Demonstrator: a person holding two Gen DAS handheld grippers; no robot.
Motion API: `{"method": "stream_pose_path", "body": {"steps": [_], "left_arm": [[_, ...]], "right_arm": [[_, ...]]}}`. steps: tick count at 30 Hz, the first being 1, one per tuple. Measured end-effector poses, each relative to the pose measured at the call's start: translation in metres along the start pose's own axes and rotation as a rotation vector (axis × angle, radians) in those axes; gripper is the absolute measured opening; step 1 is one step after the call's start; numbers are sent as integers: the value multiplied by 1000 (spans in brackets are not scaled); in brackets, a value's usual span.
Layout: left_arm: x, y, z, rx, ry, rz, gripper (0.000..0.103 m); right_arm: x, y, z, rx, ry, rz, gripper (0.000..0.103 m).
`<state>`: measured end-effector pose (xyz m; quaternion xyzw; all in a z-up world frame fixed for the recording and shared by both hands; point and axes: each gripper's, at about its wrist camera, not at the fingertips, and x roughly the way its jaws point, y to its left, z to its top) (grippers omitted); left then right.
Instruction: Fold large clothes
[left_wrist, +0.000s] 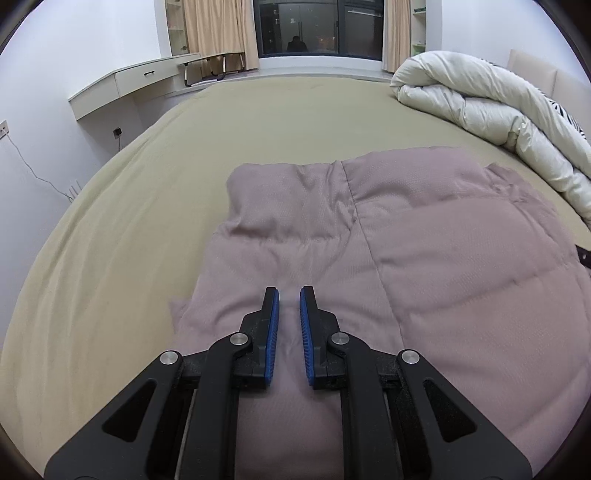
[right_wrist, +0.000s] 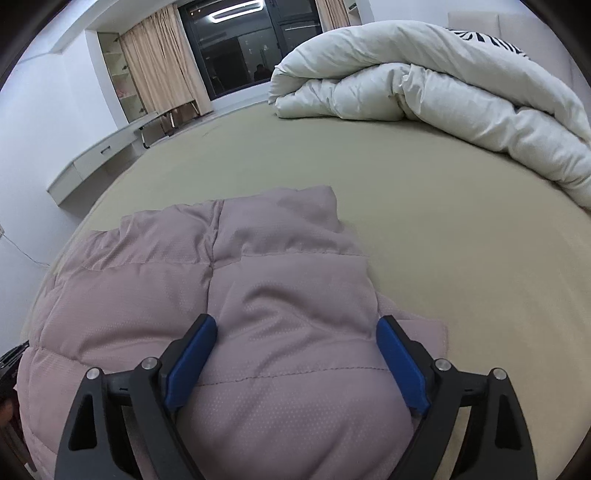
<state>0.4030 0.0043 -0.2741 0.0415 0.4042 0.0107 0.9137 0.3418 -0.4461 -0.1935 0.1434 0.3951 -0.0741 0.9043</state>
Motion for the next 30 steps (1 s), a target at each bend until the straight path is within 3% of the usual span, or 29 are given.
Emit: {"method": "stream_pose_path", "body": {"steps": [1,5,7,10,15,19,22,24,27,30], "left_arm": [[-9,2,-4,-4,-12,8,11],[-23,13,-27,-13,-25,10,11],[-25,18,-35,-20,-28,-8,11],[-22,13,-42,-13,-28,-19,11],[-16,15,-50,-26,-27,-12,11],[-26,14,-45,-19,12,11,11],[-55,11,-38,-42,28,-12,11],[-77,2,-37,-39,7,-46,11],[-87,-22,-37,9,7,-73,11],[-65,-41,-35,78,78,-23,11]], "right_arm": [[-10,3,1,3,5,-9,91],[-61,24,-18,-17,-73,107,91],[-60,36,-36,-78,-52,83,95],[-54,40,-58,-144,-127,60,98],[-46,34,-67,-135,-161,66,100],[-45,36,-64,-138,-145,48,100],[-58,48,-51,-115,-60,-20,96],[-80,61,-42,-69,-72,59,95],[-99,109,-37,-174,-111,102,95],[-78,152,-41,-281,-9,104,92]]}}
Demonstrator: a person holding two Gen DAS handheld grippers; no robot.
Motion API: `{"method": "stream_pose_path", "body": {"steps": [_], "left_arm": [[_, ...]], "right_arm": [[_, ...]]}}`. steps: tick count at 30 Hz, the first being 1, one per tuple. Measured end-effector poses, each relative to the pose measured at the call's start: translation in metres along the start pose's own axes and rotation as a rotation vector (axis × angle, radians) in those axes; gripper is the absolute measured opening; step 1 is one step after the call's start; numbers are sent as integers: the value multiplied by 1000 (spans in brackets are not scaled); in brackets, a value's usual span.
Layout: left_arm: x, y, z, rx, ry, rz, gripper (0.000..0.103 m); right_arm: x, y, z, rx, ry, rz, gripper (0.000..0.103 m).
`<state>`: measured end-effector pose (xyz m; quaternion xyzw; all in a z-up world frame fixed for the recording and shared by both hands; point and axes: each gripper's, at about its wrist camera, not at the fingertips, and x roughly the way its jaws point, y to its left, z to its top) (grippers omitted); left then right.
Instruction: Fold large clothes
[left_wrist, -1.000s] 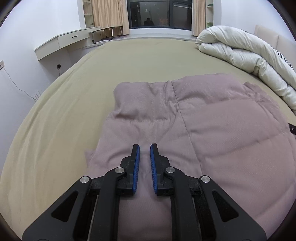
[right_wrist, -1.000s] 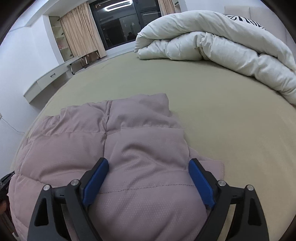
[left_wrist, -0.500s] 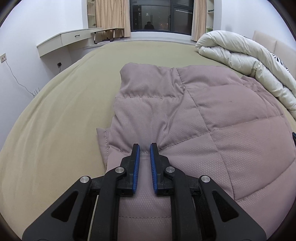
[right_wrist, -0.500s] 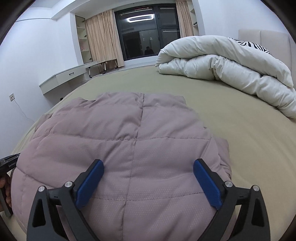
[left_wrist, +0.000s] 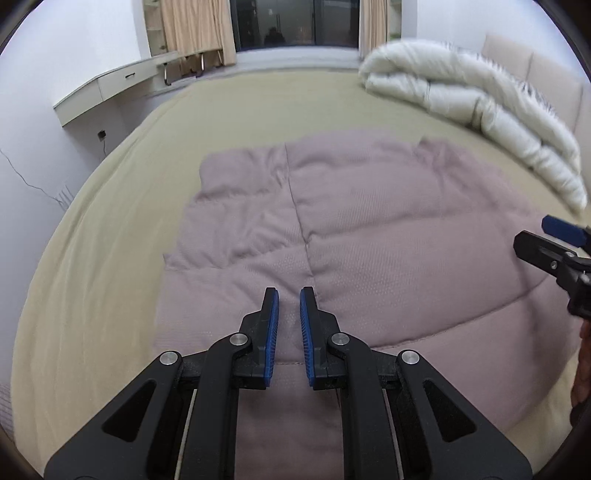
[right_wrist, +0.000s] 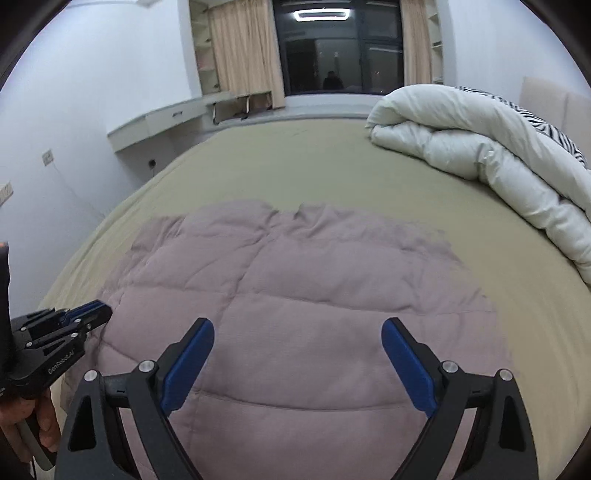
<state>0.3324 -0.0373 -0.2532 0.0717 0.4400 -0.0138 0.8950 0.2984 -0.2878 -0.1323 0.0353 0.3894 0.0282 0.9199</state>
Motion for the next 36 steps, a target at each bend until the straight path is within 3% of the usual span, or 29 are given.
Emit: {"method": "stream_pose_path", "body": {"steps": [3,8,13,15,16,18,22,25,28,31,33,34,36], "left_arm": [[11,-5,-4,28,4,35,11],[18,-10,-13,51,0,56,11],[16,-5,-4,35,46,44,11],[-5,-2,-1,9,45,23,11],[-16,-1,-2,-4,25,5,11],[-42,-4,-11,-24,-25,-28,11],[-34,-23,-37,-6,26,-53,11],[-17,-24,-46,-28,41,-66,11],[-19,-14,-41,-61,62,-111,11],[-43,8,-39,-100,13,-156,12],[-57,38,-39,-156,-25,-148,12],[-58,53,-40,-186,-28,-132,16],[-55,85,-40,-243,-26,-105,42]], "right_arm": [[33,3,-12,4,91,-22,101],[43,6,-27,-41,49,-55,103],[49,5,-24,-43,71,-54,103],[39,5,-17,-22,93,-54,102],[28,4,-15,2,82,-56,93],[2,1,-16,39,45,-44,88],[-38,-3,-38,67,-5,-22,89],[-19,-3,-65,34,91,-50,95],[-9,-9,-75,20,90,-43,100],[-24,-18,-63,86,86,9,98],[-49,-34,-56,132,1,69,98],[-60,-45,-54,149,-39,90,102],[-75,-75,-51,188,-82,91,103]]}}
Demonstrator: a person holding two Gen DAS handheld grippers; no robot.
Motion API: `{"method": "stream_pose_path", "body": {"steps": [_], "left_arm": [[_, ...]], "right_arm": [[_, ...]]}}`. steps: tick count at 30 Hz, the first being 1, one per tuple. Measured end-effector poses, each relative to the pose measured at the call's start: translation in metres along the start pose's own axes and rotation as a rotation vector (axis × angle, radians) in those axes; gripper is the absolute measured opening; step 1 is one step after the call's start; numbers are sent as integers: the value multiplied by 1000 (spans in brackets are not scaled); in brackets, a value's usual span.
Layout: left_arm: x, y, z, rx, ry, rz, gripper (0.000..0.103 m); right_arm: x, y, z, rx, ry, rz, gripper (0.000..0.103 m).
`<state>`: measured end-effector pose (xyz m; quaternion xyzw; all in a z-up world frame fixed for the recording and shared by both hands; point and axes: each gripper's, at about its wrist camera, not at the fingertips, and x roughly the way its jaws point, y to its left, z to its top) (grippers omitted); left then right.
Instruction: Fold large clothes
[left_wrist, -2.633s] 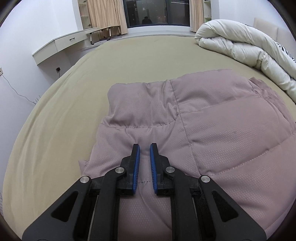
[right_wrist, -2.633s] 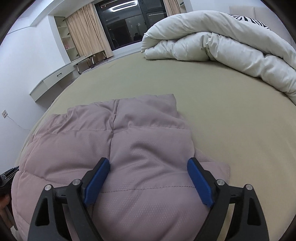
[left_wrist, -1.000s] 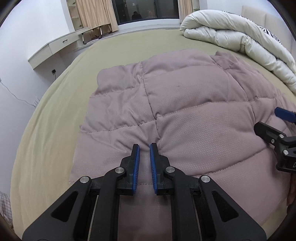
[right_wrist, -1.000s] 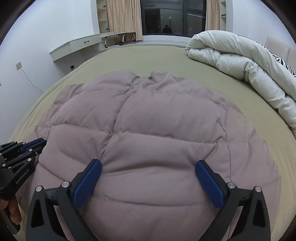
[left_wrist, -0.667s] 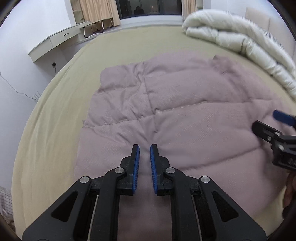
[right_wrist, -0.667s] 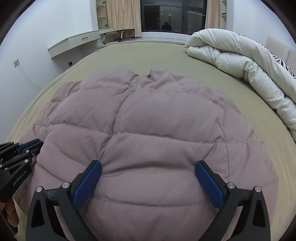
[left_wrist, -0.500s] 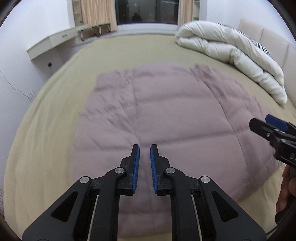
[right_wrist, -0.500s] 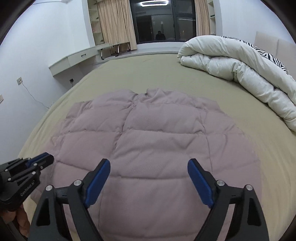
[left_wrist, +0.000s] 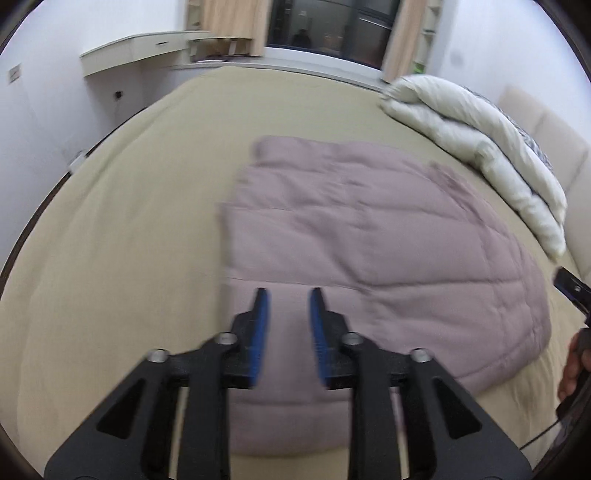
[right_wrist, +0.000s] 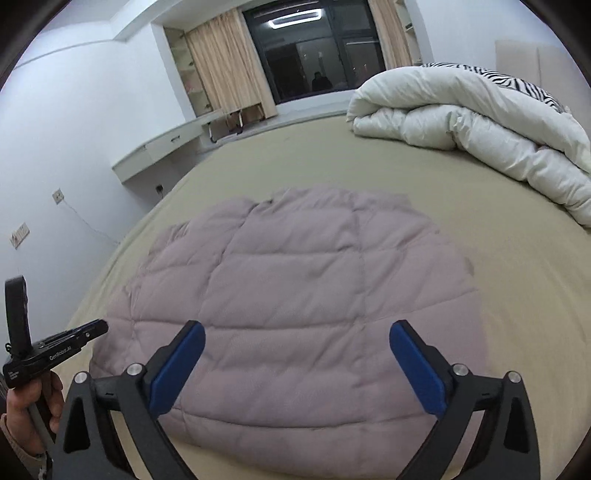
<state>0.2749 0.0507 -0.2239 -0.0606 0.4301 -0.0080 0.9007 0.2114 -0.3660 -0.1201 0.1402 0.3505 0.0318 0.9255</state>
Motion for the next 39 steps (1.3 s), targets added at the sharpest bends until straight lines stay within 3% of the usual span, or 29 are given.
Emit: {"method": "stream_pose_path", "body": {"steps": [1,2,5,9,12,14,17,19,27,34,39], "left_arm": [[4,16,3,-29,4,18,68],[7,31,5,-59,12,30,70],[17,63,10,-135,61,-27,70],[44,80,10,-213,172,-209,70],[62,89,3,-259,212,-296,70],[71,93,2,-305,223,-336,70],[86,101,7,-368,242,-402,70],[92,100,12,-372,253,-418,70],[140,82,34,-369,314,-534,70],[193,74,49,-492,385,-693,70],[223,51,61,-486,426,-702,68]], "right_arm": [[-3,-16,4,22,4,-8,103],[-4,-37,9,57,19,-31,103],[-8,-96,16,191,43,-49,103],[17,-164,15,388,150,50,102],[42,-185,6,479,212,123,94],[62,-186,2,496,261,191,95],[77,-182,3,492,255,242,95],[86,-180,5,518,251,313,89],[99,-165,4,482,259,493,88],[109,-163,2,473,266,550,88],[136,-155,13,431,335,533,88]]}}
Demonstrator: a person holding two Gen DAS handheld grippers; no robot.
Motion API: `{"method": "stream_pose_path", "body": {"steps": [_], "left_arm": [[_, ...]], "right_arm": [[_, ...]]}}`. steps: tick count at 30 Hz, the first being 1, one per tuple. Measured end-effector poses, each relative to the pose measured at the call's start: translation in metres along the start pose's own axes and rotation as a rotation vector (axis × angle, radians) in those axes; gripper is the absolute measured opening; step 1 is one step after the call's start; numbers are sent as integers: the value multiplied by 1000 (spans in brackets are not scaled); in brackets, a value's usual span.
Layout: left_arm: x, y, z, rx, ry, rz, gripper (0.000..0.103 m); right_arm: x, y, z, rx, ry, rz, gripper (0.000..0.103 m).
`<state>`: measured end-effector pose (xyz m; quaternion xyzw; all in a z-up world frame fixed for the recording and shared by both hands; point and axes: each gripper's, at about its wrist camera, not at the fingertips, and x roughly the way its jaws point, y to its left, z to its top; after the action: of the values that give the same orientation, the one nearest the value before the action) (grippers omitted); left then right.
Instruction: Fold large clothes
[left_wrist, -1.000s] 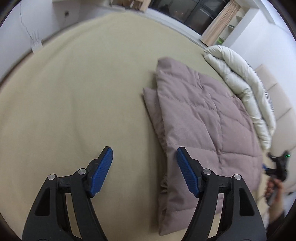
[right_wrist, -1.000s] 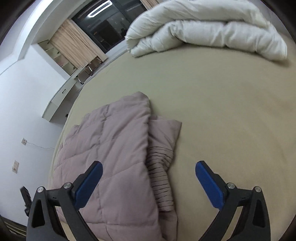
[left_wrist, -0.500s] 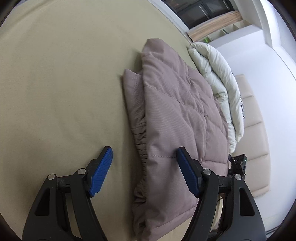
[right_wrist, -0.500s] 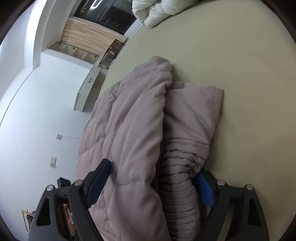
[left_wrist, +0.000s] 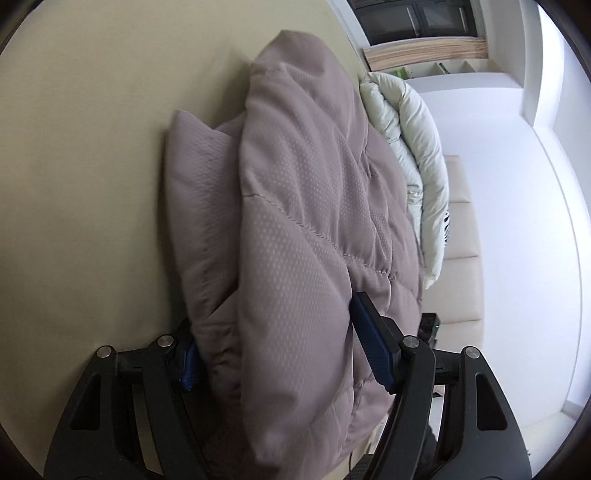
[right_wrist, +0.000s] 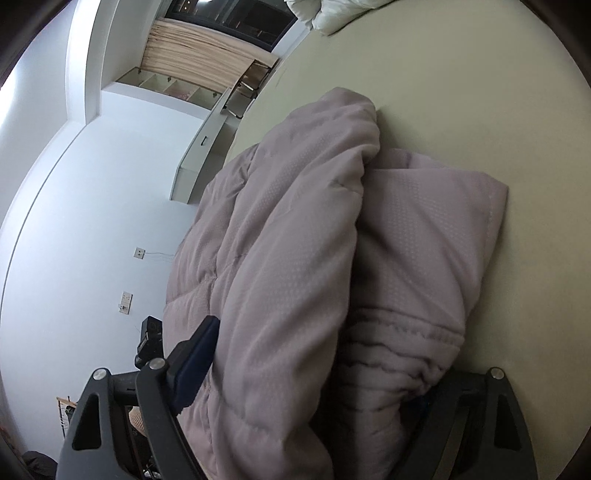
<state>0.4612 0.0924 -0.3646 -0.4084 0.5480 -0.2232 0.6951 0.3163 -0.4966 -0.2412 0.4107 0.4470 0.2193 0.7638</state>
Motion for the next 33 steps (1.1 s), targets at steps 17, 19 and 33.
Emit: {"method": "stream_pose_path", "body": {"steps": [17,19,33], "left_arm": [[-42,-22,-78,70,-43,-66,34],[-58,-22,-103,73,-42,-60,34],[-80,17,-193,50,-13,37,43]], "right_arm": [[-40,85,-65,-167,-32,-92,45],[-51,102,-92,-192,-31,-82,45],[-61,83,-237,-24,15,-81,56]]}}
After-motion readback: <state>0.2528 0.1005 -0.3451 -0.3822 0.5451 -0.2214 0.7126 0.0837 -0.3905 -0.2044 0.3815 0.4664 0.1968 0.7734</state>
